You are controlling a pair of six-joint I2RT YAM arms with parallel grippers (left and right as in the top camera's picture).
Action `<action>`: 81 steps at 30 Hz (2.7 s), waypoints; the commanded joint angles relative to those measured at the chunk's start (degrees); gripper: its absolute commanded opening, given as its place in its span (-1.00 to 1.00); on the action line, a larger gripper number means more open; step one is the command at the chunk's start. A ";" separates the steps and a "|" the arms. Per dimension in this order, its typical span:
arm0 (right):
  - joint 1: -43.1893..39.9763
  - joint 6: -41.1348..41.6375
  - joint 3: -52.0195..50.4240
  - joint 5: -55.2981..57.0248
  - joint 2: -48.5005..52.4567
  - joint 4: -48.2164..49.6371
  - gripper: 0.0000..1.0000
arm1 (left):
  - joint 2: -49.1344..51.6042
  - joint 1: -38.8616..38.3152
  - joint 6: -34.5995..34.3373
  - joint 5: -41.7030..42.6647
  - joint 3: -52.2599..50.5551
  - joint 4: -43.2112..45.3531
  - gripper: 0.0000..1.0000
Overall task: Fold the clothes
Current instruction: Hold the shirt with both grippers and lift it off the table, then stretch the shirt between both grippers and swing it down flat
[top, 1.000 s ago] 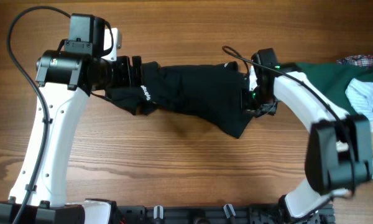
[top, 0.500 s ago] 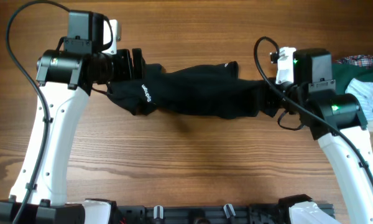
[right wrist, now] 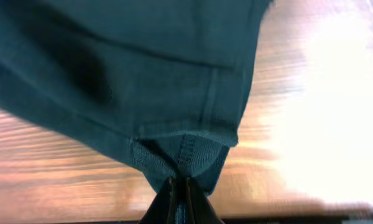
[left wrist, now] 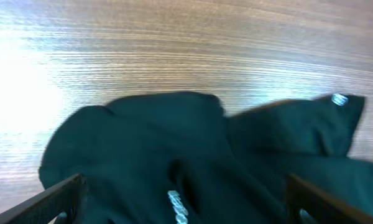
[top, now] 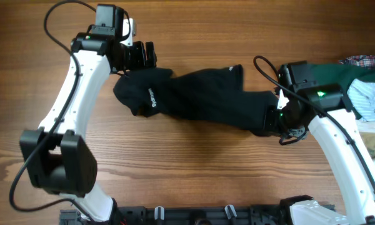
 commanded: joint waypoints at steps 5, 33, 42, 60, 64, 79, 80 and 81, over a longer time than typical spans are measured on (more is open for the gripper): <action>-0.13 0.66 -0.28 -0.24 2.67 4.72 -0.91 | 7.23 -0.42 -0.57 0.76 0.61 3.65 0.99; -0.13 -5.27 -0.28 -3.85 2.64 11.02 -0.91 | 17.05 -1.29 7.67 -0.83 8.90 5.66 -0.92; -0.13 -5.53 -0.28 -3.82 2.64 12.15 -0.91 | 1.05 -1.36 5.29 -6.78 16.61 -8.37 -0.92; -0.13 -6.10 12.15 11.06 -3.52 17.25 -0.91 | -32.76 -1.33 2.12 -17.75 16.61 -15.58 -0.92; -0.13 -6.67 21.29 13.40 -6.62 18.47 -0.91 | -40.28 -1.33 2.08 -17.92 16.61 -14.32 -0.92; -0.13 -15.82 34.14 -1.16 -14.99 17.33 -0.91 | -51.98 -1.36 1.51 -17.38 18.95 -13.62 -0.92; -0.13 -15.80 34.14 -0.79 -15.50 16.09 -0.91 | -51.98 -1.36 1.51 -17.31 19.65 -12.87 -0.92; -0.13 -15.78 34.14 -0.81 -15.67 15.58 -0.91 | -51.98 -1.36 1.51 -17.29 20.06 -12.44 -0.92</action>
